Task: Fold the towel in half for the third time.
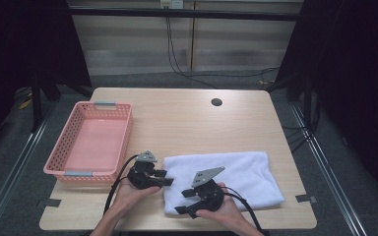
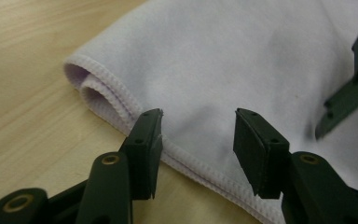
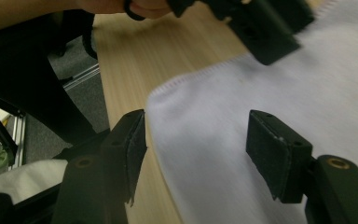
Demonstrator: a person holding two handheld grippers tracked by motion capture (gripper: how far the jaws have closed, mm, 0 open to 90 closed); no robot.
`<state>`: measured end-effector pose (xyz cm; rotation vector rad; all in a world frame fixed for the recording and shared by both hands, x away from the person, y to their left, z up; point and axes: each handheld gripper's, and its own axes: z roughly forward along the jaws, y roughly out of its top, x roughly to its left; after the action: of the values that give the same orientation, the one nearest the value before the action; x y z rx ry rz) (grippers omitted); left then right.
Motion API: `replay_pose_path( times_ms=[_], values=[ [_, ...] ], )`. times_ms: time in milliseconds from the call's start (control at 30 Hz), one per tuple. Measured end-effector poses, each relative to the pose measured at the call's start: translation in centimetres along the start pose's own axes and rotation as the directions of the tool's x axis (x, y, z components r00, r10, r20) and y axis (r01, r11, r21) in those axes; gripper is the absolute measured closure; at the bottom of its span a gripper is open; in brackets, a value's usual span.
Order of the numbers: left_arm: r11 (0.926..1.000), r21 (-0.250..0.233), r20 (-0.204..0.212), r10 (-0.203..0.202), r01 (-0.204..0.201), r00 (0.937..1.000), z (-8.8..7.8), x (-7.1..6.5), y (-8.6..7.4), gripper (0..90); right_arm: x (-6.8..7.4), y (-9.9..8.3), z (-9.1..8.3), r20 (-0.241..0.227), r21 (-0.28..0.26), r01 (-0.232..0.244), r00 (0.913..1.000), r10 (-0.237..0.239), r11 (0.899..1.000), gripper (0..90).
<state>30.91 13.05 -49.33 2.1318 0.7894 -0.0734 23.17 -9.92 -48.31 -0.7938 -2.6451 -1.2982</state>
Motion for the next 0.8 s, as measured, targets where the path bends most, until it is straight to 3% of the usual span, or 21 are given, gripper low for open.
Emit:
replay_pose_path(
  times_ms=[100,267,400,433,567,633,700,733,767,800],
  values=[
    [0.9999,-0.014,-0.007,-0.007,0.007,1.0,-0.2,0.1,0.2,50.4,0.6,0.7,1.5,-0.004,0.01,0.022,0.9998,-0.022,1.0,35.7],
    [0.9997,-0.021,-0.011,-0.011,0.01,0.9999,-0.4,0.2,0.2,49.9,0.8,1.3,3.4,0.054,0.049,0.092,0.994,-0.095,0.995,32.8],
    [0.9993,-0.034,-0.011,-0.017,0.017,0.9998,-0.6,0.4,0.2,49.7,0.5,1.1,3.5,0.079,0.047,0.133,0.9876,-0.136,0.99,33.0],
    [0.9992,-0.035,-0.012,-0.019,0.019,0.9997,-0.7,0.5,0.2,49.7,0.5,1.0,3.4,0.075,0.045,0.117,0.9899,-0.12,0.992,32.6],
    [0.9983,-0.049,-0.016,-0.03,0.03,0.9994,-0.9,0.7,0.3,49.4,0.5,0.8,3.3,0.102,0.047,0.142,0.984,-0.146,0.989,32.1],
    [0.9981,-0.055,-0.018,-0.029,0.028,0.9994,-1.0,0.9,0.4,49.2,0.7,0.4,3.6,0.127,0.046,0.19,0.9727,-0.194,0.981,31.9],
    [0.9966,-0.069,-0.024,-0.046,0.044,0.9986,-0.9,0.9,0.4,49.0,1.4,0.0,3.9,0.175,0.057,0.252,0.9502,-0.258,0.966,31.8],
    [0.9968,-0.07,-0.036,-0.041,0.039,0.9985,-0.9,1.0,0.4,49.0,1.6,-0.1,4.0,0.187,0.058,0.25,0.9483,-0.256,0.967,31.7],
    [0.9975,-0.065,-0.036,-0.032,0.03,0.9989,-0.9,1.2,0.5,49.1,1.5,-0.1,3.9,0.177,0.054,0.244,0.9521,-0.25,0.968,33.2],
    [0.9958,-0.076,-0.032,-0.053,0.051,0.9981,-0.8,1.3,0.6,49.1,1.3,-0.1,3.8,0.179,0.05,0.25,0.9503,-0.255,0.967,40.3]
  ],
)
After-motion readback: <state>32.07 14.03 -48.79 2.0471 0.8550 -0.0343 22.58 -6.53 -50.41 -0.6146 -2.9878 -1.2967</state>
